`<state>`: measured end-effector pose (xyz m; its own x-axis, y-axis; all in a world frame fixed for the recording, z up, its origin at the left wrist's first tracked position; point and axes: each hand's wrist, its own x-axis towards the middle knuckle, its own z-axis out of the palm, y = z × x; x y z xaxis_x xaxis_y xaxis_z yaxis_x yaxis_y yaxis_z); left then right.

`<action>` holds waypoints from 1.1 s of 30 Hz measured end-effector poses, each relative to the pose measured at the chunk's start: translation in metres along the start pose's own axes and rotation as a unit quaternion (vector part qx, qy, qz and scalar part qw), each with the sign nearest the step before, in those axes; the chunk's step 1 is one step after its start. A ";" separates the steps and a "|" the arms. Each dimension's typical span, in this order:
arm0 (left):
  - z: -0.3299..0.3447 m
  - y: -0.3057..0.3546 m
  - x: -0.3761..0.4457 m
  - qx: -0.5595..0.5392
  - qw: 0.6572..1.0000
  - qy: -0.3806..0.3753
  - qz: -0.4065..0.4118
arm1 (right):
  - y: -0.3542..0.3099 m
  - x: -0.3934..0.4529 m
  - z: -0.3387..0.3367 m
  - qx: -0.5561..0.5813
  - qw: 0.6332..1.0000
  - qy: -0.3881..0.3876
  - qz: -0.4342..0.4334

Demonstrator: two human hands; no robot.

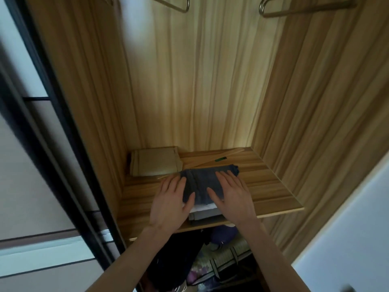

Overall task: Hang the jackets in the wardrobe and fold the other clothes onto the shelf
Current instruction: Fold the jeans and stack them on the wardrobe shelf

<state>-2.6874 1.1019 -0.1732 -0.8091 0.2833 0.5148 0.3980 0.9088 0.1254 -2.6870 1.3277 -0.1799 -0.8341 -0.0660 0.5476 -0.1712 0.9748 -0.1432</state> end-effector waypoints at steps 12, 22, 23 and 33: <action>-0.126 -0.011 -0.119 -0.054 0.993 0.096 0.048 | -0.133 -0.105 -0.097 -0.034 0.998 0.051 0.032; -0.197 -0.046 -0.175 -0.036 0.993 0.114 -0.001 | -0.207 -0.139 -0.145 -0.014 0.997 0.068 0.023; -0.205 -0.051 -0.183 -0.030 0.993 0.115 -0.011 | -0.215 -0.139 -0.146 -0.001 0.997 0.071 0.019; -0.264 -0.155 -0.272 0.085 0.977 0.148 -0.129 | -0.334 -0.135 -0.136 0.081 0.994 0.037 -0.063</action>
<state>-2.4150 0.8033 -0.1089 -0.7028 -0.0389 0.7103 0.0998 0.9832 0.1526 -2.4463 1.0397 -0.0937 -0.7610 -0.1643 0.6276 -0.3597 0.9120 -0.1974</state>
